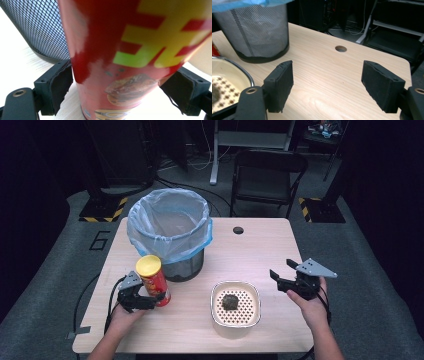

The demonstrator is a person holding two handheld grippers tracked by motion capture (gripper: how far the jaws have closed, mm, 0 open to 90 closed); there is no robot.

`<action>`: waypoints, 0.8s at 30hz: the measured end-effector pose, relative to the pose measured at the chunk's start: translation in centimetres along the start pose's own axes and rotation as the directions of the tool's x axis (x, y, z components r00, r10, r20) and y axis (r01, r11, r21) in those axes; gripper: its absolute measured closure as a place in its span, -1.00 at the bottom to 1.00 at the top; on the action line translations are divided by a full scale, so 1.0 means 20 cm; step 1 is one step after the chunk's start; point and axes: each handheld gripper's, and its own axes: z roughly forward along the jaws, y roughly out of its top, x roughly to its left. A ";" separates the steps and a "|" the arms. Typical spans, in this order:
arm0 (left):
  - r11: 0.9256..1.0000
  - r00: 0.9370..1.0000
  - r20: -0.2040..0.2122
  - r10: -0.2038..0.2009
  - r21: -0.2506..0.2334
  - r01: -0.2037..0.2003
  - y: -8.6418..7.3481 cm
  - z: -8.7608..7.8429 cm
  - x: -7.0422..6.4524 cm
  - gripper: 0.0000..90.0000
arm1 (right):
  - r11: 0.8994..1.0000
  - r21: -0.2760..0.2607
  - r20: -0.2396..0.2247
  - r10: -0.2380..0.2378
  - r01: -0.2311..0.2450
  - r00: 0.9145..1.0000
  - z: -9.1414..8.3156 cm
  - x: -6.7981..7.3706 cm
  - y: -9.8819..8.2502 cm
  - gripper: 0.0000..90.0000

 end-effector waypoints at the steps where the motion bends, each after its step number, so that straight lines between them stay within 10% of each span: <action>1: 1.000 1.000 0.003 0.000 0.007 0.000 0.00 0.00 0.00 -0.68 | 1.000 -0.001 0.012 -0.004 0.004 1.000 -0.01 0.00 -0.02 -0.44; 16: 0.998 0.997 -0.044 0.057 0.012 -0.057 0.02 -0.06 -0.05 -0.46 | 0.998 0.062 0.058 0.014 -0.017 0.998 0.04 -0.05 -0.17 -0.44; 24: 1.000 1.000 -0.025 0.008 -0.016 -0.009 0.16 -0.23 -0.07 -0.46 | 0.991 0.134 0.075 0.013 -0.023 0.997 0.09 -0.07 -0.28 -0.44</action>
